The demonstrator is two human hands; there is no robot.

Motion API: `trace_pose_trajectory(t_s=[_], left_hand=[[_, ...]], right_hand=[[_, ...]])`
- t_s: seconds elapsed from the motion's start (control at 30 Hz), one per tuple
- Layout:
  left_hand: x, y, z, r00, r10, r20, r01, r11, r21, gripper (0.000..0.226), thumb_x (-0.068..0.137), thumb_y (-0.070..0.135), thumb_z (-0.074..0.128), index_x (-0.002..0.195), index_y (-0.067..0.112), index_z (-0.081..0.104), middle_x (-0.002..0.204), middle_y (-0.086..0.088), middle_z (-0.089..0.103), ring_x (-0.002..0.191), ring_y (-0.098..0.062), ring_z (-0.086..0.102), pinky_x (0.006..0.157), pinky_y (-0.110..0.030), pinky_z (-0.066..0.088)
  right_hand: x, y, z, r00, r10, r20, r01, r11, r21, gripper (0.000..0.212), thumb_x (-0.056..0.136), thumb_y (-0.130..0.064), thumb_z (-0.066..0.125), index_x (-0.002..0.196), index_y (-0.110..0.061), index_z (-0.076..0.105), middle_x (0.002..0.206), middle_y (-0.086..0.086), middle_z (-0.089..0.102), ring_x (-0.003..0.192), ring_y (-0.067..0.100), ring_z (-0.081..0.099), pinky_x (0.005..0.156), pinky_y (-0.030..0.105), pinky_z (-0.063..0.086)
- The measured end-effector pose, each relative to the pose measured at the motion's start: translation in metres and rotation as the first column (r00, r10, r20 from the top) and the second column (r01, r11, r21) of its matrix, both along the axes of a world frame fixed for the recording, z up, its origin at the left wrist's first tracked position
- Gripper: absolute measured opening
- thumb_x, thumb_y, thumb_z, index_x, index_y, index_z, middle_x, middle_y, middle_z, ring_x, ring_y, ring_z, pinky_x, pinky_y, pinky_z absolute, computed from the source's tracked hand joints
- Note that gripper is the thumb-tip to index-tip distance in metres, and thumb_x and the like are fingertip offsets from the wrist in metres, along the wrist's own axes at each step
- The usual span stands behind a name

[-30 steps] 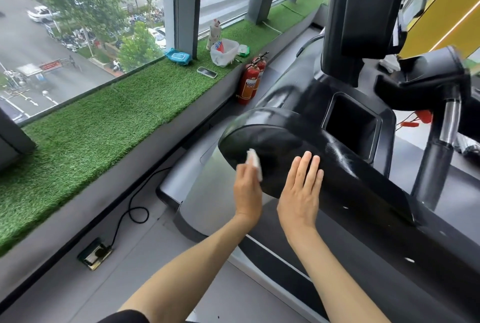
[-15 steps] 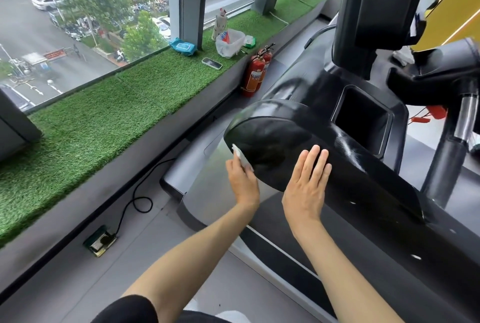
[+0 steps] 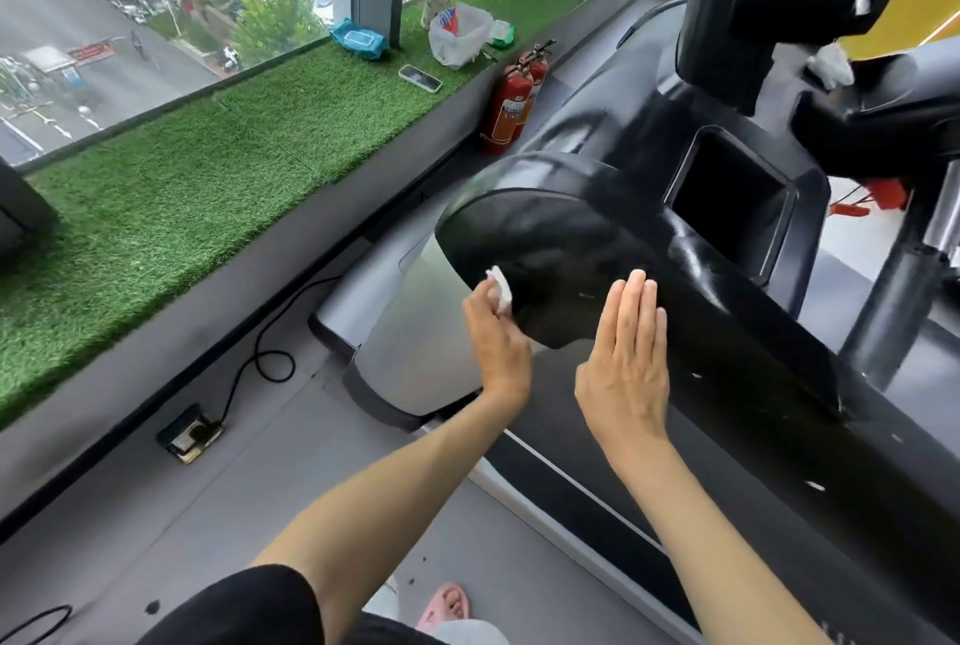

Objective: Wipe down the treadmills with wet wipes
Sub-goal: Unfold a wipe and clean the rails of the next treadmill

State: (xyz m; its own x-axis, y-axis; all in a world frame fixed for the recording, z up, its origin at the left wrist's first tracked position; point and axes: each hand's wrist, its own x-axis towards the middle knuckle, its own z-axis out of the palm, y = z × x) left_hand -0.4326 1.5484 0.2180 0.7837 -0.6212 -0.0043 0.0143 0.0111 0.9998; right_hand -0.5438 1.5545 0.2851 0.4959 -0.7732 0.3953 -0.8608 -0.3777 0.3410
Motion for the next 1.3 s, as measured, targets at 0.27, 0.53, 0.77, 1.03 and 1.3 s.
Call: trace_pose_trajectory(t_s=[0.27,0.53,0.77,1.03,1.3], left_hand=[[-0.028,-0.002,-0.004,0.946,-0.007,0.324,0.014,1.000,-0.018,0.047,0.084,-0.013,0.036,0.115,0.022,0.040,0.101,-0.005,0.040,0.090,-0.022,0.042,0.080,-0.032,0.042],[-0.013,-0.020,-0.020,0.933,0.302,0.197,-0.299,0.953,-0.045,0.048,0.090,-0.004,0.035,0.135,0.009,0.047,0.104,-0.006,0.043,0.095,-0.005,0.034,0.093,-0.020,0.036],[-0.082,-0.009,-0.038,0.901,0.114,0.418,-0.109,0.993,-0.036,0.056,0.075,-0.014,0.050,0.122,0.015,0.039,0.117,-0.001,0.038,0.100,-0.020,0.042,0.081,-0.029,0.047],[-0.061,-0.018,-0.027,0.942,0.334,0.021,-0.334,0.943,0.000,0.042,0.089,-0.007,0.048,0.126,0.012,0.047,0.108,-0.001,0.039,0.100,-0.020,0.043,0.086,-0.023,0.041],[-0.120,-0.010,-0.004,0.996,0.080,-0.051,-0.080,0.997,0.001,0.018,0.085,-0.001,0.047,0.088,0.015,0.042,0.081,0.001,0.047,0.071,-0.011,0.041,0.068,-0.028,0.040]], right_hand=[[-0.040,0.013,-0.020,1.000,-0.004,0.025,0.004,1.000,0.007,0.072,0.084,-0.006,0.021,0.149,0.007,-0.004,0.157,0.024,-0.013,0.146,0.036,-0.005,0.119,0.044,-0.006],[-0.057,0.003,-0.019,0.985,0.030,-0.172,-0.048,0.994,-0.097,0.073,0.086,-0.004,0.031,0.149,0.007,-0.005,0.156,0.024,-0.018,0.147,0.035,-0.011,0.119,0.046,-0.008],[-0.061,-0.002,-0.023,0.946,-0.044,-0.322,-0.004,0.989,-0.147,0.081,0.090,-0.020,0.038,0.148,0.008,-0.013,0.153,0.029,-0.025,0.141,0.041,-0.028,0.116,0.048,-0.018],[-0.062,-0.005,-0.024,0.945,-0.012,-0.327,-0.046,0.985,-0.167,0.082,0.090,-0.022,0.039,0.148,0.009,-0.011,0.152,0.031,-0.024,0.143,0.039,-0.015,0.116,0.049,-0.013],[-0.067,-0.010,-0.022,0.928,-0.008,-0.373,-0.072,0.977,-0.201,0.067,0.096,-0.016,0.025,0.148,0.009,-0.011,0.151,0.032,-0.026,0.142,0.038,-0.015,0.115,0.048,-0.018]])
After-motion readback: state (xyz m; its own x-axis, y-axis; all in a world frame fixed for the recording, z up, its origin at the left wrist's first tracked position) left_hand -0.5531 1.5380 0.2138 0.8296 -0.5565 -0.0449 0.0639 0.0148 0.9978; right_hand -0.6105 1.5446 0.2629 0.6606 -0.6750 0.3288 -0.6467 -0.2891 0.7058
